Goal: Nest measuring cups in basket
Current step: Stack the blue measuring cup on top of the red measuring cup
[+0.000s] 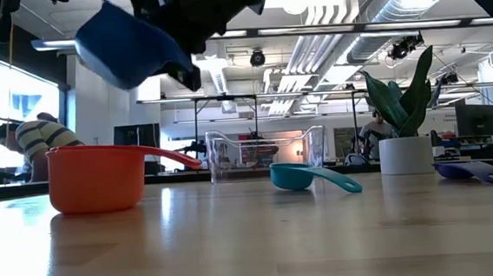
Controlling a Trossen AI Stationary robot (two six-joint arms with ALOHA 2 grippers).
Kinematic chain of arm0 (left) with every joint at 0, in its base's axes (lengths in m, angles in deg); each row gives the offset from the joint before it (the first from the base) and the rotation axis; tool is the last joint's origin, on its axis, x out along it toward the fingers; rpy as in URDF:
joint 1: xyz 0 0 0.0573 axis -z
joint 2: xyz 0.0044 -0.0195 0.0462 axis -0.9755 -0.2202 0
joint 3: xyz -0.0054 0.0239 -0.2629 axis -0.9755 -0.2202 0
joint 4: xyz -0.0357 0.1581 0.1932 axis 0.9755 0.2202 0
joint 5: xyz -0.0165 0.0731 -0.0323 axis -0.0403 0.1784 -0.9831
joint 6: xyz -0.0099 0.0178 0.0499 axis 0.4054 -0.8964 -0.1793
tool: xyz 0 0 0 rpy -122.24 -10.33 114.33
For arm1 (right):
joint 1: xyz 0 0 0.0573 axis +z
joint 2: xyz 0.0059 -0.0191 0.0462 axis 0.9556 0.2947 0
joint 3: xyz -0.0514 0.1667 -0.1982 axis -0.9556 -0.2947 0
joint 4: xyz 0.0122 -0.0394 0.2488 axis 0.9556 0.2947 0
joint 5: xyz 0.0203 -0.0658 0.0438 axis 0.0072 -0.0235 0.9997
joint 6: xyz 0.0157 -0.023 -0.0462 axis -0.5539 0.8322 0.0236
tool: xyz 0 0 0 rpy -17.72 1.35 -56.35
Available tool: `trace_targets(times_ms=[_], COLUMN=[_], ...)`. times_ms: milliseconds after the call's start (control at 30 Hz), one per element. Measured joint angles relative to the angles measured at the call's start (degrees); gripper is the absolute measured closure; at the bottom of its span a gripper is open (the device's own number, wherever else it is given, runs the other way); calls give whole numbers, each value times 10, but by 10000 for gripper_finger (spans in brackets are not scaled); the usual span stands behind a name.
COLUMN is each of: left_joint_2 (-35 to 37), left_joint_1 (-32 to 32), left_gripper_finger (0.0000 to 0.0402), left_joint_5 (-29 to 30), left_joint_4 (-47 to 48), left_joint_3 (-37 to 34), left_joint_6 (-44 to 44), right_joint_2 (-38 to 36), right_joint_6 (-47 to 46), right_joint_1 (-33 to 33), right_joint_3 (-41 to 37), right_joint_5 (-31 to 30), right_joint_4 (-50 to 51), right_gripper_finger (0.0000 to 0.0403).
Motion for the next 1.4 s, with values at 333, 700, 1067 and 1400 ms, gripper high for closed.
trace_targets(times_ms=[333,700,1067,1400], left_joint_2=[0,0,0,0], left_joint_1=[0,0,0,0], left_gripper_finger=[371,371,371,371], left_joint_5=[7,8,9,9], left_joint_4=[2,2,2,1], left_joint_3=[0,0,0,0], left_joint_6=[0,-1,-2,-1], right_joint_2=[41,57,61,65], right_joint_6=[6,50,90,118], right_joint_1=[3,1,-1,1], right_joint_3=[0,0,0,-1], right_joint_5=[1,-7,-14,-24], right_joint_4=[-11,-22,-38,-34], right_gripper_finger=[401,401,401,401])
